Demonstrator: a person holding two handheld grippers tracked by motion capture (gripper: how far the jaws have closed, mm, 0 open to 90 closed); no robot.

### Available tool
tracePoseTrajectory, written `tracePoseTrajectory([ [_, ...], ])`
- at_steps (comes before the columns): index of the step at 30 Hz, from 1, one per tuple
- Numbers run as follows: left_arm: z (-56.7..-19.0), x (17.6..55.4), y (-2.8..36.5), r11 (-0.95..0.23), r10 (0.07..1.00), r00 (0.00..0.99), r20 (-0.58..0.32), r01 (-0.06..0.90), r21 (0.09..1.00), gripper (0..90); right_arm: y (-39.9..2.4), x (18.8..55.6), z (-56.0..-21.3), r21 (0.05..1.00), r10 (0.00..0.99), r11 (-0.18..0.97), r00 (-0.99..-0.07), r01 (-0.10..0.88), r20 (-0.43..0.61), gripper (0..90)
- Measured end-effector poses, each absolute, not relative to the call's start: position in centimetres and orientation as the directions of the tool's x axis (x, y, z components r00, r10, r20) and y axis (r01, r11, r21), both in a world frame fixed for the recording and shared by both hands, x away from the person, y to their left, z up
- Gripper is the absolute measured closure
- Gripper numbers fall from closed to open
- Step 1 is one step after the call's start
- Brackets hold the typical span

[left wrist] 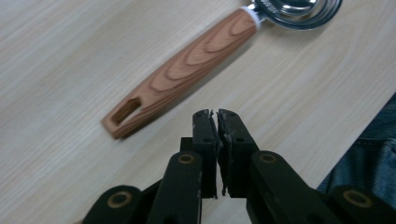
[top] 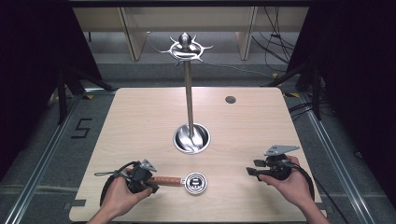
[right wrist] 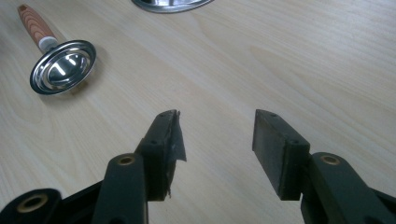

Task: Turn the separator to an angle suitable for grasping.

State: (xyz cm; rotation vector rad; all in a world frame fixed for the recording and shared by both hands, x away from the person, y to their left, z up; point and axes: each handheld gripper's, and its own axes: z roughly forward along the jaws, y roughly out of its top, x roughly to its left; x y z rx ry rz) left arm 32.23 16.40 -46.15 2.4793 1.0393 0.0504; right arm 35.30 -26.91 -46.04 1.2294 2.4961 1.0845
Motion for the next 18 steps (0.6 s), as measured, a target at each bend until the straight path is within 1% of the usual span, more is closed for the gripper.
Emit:
tracePoseTrajectory([
  [1,-46.3,32.2,16.1,-0.593,0.698,0.700,-0.152,0.684,0.425,86.6,-27.0,35.4,-46.1,0.674,0.736,0.406,-0.658,0.617,0.160,51.3],
  [2,-46.3,32.6,16.2,-0.634,0.681,0.720,-0.133,0.671,0.386,87.4,-27.0,35.3,-46.1,0.668,0.737,0.405,-0.656,0.624,0.166,51.3],
  [3,-46.6,32.6,16.0,-0.589,0.712,0.684,-0.160,0.705,0.395,88.3,-27.0,35.1,-46.0,0.656,0.744,0.392,-0.642,0.644,0.186,51.3],
  [4,-46.9,32.8,16.0,-0.575,0.728,0.665,-0.166,0.724,0.381,88.9,-27.2,35.3,-46.1,0.674,0.739,0.406,-0.656,0.617,0.156,51.3],
  [5,-47.1,33.2,16.2,-0.579,0.731,0.664,-0.157,0.725,0.372,89.0,-27.3,35.3,-46.1,0.677,0.736,0.405,-0.659,0.615,0.158,51.3],
  [7,-47.3,33.7,16.3,-0.561,0.749,0.641,-0.169,0.748,0.354,89.1,-27.2,35.2,-46.2,0.682,0.747,0.380,-0.643,0.625,0.172,51.3],
  [9,-47.4,34.0,16.3,-0.562,0.751,0.639,-0.163,0.749,0.350,89.2,-27.3,35.0,-46.0,0.664,0.745,0.386,-0.641,0.640,0.185,51.2],
  [10,-47.3,34.8,16.5,-0.597,0.742,0.657,-0.134,0.738,0.315,89.2,-27.4,35.1,-46.1,0.674,0.742,0.393,-0.648,0.625,0.168,51.3],
  [12,-47.7,35.2,16.2,-0.563,0.763,0.627,-0.154,0.763,0.318,89.2,-27.4,35.1,-46.1,0.673,0.743,0.394,-0.648,0.626,0.168,51.3],
  [14,-48.1,35.6,16.1,-0.557,0.769,0.618,-0.163,0.774,0.301,89.2,-27.4,35.1,-46.1,0.673,0.744,0.394,-0.647,0.627,0.167,51.3],
  [15,-48.1,35.8,16.1,-0.565,0.766,0.622,-0.162,0.772,0.293,89.2,-27.3,35.0,-46.2,0.677,0.754,0.375,-0.633,0.633,0.175,51.2],
  [16,-48.1,35.7,15.9,-0.537,0.788,0.593,-0.165,0.794,0.286,89.2,-27.3,35.1,-46.3,0.683,0.748,0.383,-0.642,0.622,0.165,51.3],
  [17,-48.0,36.1,16.0,-0.567,0.772,0.618,-0.148,0.775,0.278,89.2,-27.3,35.1,-46.3,0.683,0.748,0.381,-0.642,0.623,0.168,51.3],
  [18,-48.0,36.1,16.0,-0.567,0.772,0.618,-0.148,0.775,0.278,89.2,-27.3,35.0,-46.3,0.679,0.753,0.375,-0.635,0.631,0.175,51.3],
])
